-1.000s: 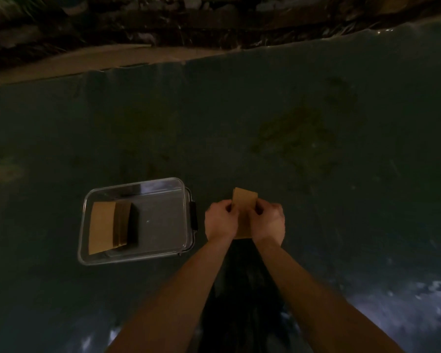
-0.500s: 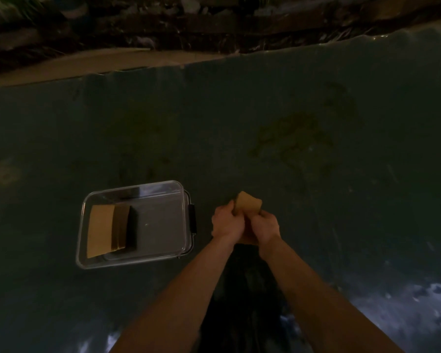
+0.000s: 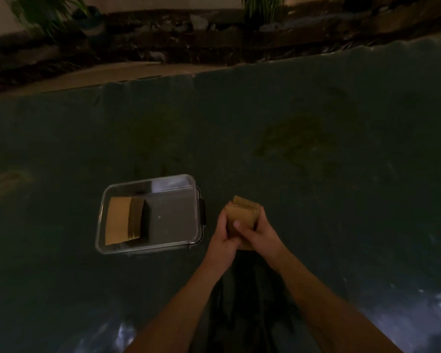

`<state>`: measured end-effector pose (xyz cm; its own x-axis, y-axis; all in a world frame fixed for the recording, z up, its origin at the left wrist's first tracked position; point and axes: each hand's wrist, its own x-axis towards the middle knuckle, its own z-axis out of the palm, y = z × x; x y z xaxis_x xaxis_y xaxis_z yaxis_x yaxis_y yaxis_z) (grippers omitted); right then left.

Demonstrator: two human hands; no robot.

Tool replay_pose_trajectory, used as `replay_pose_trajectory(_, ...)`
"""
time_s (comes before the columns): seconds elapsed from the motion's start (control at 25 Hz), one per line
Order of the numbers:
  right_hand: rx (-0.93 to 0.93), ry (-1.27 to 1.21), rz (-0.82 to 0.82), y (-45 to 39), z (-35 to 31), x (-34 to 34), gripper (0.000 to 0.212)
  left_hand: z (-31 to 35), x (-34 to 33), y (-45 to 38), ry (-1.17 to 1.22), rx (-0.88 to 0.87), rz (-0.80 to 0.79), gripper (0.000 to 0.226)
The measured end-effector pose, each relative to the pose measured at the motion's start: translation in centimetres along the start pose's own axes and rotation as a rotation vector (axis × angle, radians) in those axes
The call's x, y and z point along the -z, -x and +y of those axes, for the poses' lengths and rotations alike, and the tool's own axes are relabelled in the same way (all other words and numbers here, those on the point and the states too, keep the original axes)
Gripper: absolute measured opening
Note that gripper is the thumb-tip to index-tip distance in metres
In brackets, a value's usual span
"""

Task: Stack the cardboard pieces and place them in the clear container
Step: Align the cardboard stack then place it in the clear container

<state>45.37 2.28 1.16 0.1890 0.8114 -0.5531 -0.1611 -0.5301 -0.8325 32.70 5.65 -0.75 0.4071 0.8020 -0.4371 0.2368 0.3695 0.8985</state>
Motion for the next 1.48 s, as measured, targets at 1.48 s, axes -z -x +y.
replay_pose_trajectory(1.48, 0.479, 1.285, 0.216, 1.4, 6.8, -1.5, 0.042, -6.8, 1.3, 2.1, -0.401, -0.244, 0.184, 0.023)
